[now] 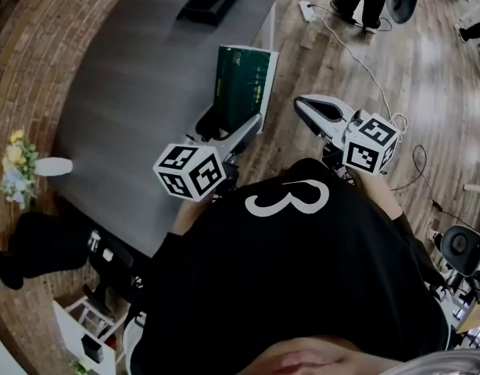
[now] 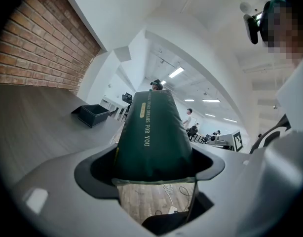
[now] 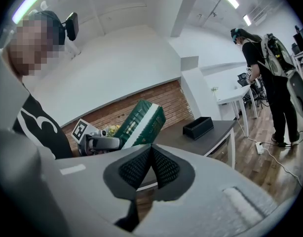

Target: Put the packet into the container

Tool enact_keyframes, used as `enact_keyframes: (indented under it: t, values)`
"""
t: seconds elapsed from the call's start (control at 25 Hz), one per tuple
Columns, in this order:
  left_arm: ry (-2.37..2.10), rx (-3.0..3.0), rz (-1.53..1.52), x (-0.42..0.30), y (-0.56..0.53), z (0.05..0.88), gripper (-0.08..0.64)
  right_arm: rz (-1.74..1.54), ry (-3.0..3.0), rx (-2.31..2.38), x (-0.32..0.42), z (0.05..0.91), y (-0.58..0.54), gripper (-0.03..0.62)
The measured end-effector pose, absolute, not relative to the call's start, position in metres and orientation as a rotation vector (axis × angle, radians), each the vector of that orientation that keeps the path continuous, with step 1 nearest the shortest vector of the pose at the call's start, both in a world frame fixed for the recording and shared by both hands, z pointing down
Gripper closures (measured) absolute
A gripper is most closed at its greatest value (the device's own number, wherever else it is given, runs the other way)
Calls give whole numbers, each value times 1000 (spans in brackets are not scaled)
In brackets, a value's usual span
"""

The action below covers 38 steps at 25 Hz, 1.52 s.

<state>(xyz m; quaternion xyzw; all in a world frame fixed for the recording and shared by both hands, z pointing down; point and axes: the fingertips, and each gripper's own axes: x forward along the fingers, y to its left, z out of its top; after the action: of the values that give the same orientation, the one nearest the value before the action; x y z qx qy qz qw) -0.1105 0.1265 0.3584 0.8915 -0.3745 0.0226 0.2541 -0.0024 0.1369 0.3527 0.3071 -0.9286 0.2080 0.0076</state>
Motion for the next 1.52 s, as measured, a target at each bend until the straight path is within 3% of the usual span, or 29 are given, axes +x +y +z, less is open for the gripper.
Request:
enact_keyframes:
  t: [0.92,1.52]
  values:
    - [-1221,2375,197,-16,-88,360,121,791,-2916,750,94,365,-97,591]
    - [-1508,2522,418,-65,-173,302,121,680,-2971,584,59,334,-182,591]
